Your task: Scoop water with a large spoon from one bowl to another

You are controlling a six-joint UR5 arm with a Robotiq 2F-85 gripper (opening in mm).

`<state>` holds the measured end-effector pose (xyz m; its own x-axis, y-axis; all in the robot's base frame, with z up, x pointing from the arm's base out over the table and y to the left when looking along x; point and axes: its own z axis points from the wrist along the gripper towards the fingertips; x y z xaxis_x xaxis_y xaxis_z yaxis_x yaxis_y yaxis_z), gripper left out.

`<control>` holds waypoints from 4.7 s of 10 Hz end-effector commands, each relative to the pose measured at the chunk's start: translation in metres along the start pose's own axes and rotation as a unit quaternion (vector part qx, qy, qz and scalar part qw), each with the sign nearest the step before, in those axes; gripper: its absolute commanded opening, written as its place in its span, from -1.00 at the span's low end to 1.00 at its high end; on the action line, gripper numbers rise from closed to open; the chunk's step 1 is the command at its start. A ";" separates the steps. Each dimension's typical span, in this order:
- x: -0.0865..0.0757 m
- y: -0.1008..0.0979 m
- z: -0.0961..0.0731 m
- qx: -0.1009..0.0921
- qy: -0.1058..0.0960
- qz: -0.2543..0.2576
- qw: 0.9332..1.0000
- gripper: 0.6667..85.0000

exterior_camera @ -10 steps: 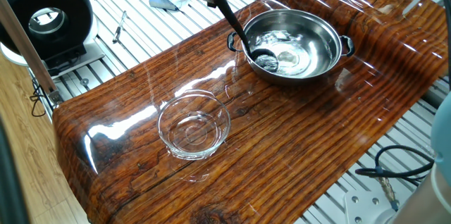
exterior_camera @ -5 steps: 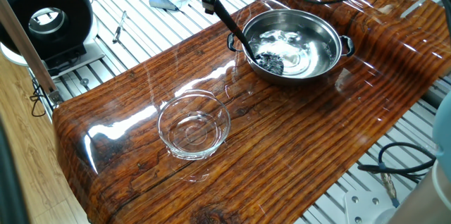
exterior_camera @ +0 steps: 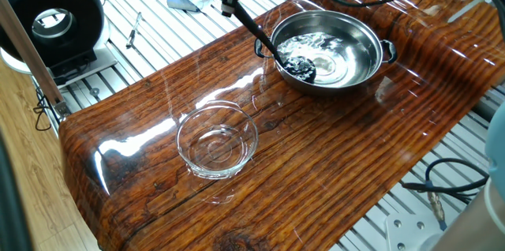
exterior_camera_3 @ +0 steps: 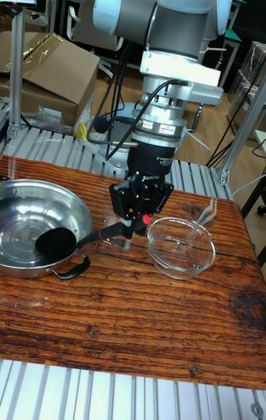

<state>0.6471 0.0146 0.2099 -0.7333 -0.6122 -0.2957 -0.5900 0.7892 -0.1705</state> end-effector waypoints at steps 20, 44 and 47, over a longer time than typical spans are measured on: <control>-0.004 -0.007 0.028 0.007 -0.061 -0.045 0.997 -0.99; 0.014 0.017 0.032 -0.036 -0.040 -0.113 0.992 -0.27; 0.014 0.019 0.032 -0.041 -0.040 -0.117 0.991 -0.20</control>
<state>0.6363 0.0200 0.1706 -0.5484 -0.7726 -0.3200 -0.7668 0.6172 -0.1761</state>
